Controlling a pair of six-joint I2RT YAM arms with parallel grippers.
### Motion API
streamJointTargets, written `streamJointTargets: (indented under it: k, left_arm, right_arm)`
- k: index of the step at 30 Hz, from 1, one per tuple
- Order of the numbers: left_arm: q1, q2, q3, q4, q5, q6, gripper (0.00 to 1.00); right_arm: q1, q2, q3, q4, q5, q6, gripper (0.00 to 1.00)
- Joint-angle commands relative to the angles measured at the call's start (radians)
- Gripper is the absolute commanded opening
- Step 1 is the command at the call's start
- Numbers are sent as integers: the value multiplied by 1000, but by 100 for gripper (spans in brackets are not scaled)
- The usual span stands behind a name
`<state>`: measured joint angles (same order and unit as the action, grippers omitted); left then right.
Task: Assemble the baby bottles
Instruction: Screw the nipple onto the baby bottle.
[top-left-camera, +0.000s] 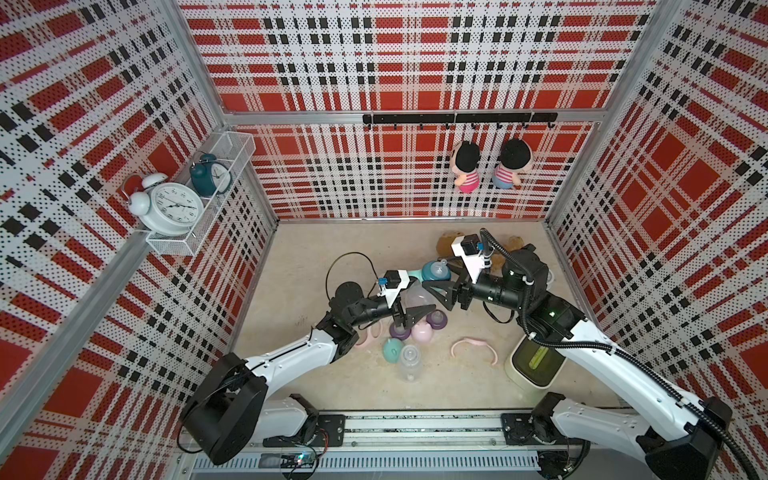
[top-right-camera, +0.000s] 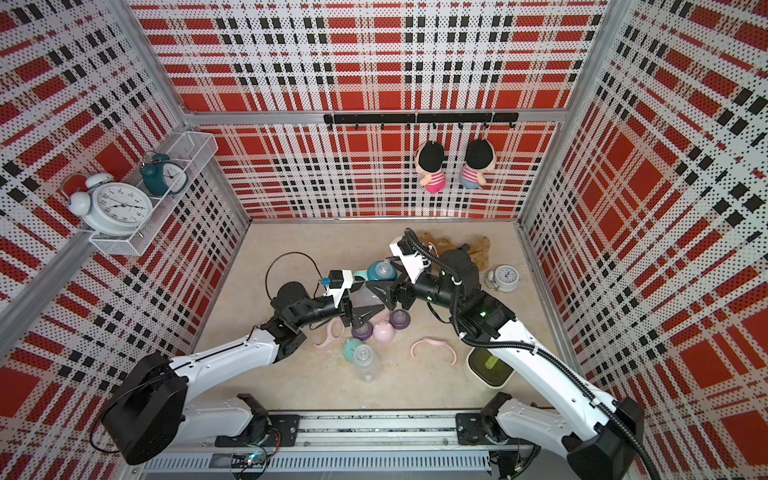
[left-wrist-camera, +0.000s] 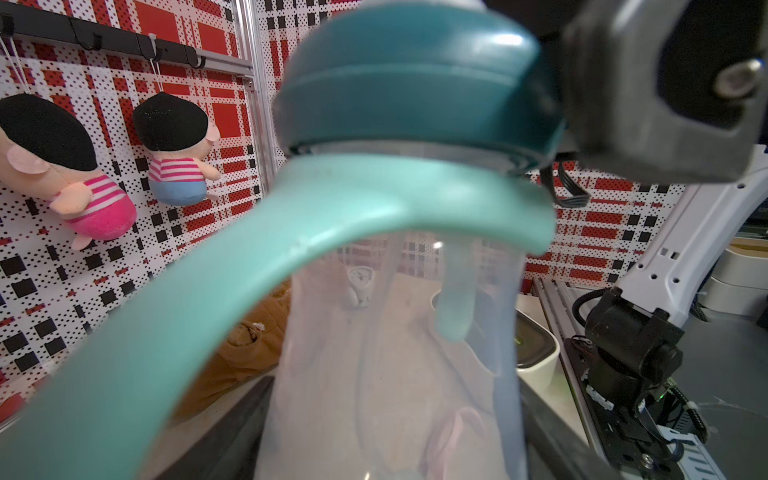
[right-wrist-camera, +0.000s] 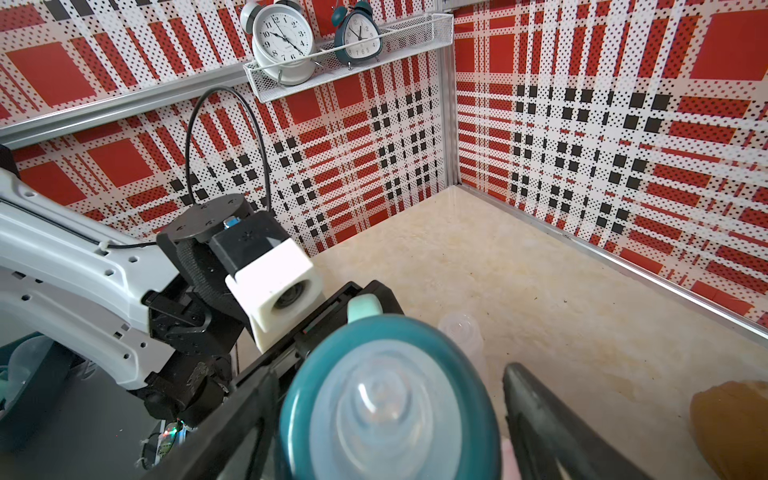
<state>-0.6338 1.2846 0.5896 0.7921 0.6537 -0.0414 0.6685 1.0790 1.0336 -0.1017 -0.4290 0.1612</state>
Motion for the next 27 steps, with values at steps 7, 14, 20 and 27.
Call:
streamJointTargets:
  k: [7,14,20,27]
  left_arm:
    - [-9,-18,-20,39,-9,2,0]
    - [-9,-17,-27,39,-19,6,0]
    - [-9,-26,-28,39,-28,11,0]
    - [-9,-23,-27,39,-25,10,0]
  right_arm:
    - [3,4,0,65,1,12,78]
    - [3,20,2,61,-5,23,67]
    - [3,24,4,40,-14,23,81]
    - [3,30,8,31,-14,24,82]
